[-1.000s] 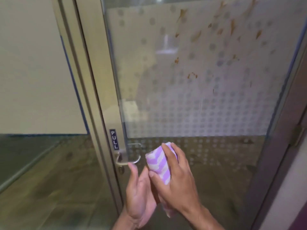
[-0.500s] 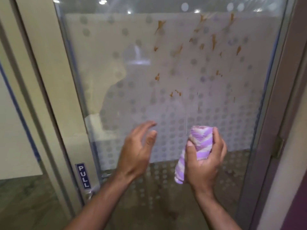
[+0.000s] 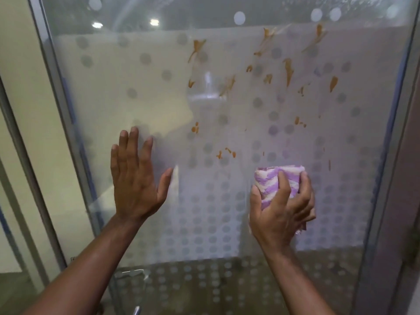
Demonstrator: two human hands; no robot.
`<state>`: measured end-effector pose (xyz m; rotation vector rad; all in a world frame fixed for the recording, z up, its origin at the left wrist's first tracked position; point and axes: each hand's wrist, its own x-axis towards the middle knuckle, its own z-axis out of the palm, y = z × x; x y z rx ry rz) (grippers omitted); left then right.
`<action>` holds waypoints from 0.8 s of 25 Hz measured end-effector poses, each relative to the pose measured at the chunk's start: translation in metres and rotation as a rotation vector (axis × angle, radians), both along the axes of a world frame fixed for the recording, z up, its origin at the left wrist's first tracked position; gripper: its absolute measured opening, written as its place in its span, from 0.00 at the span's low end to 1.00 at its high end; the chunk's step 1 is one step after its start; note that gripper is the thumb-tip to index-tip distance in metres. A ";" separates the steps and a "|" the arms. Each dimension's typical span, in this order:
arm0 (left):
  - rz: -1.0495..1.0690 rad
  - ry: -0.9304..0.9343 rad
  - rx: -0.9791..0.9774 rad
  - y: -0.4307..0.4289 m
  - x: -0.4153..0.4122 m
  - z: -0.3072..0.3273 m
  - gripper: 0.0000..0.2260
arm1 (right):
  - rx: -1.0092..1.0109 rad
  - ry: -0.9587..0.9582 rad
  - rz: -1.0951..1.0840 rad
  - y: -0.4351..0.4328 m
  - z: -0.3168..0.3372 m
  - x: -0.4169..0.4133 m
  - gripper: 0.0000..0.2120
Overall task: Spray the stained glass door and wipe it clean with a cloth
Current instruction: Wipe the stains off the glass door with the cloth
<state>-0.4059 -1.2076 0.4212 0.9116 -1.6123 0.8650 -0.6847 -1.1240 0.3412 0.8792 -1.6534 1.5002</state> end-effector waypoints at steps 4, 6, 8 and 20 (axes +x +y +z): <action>0.026 0.007 -0.033 -0.005 -0.002 -0.001 0.35 | 0.022 -0.037 -0.001 -0.011 0.000 0.023 0.28; 0.029 0.007 -0.041 -0.006 -0.002 -0.002 0.35 | 0.090 0.113 0.026 -0.016 -0.011 0.059 0.27; 0.017 0.006 -0.049 -0.006 -0.001 -0.002 0.35 | 0.178 0.394 0.099 -0.019 -0.033 0.089 0.26; -0.021 -0.004 -0.051 -0.008 0.001 -0.002 0.34 | -0.055 -0.068 0.006 0.004 0.013 -0.021 0.24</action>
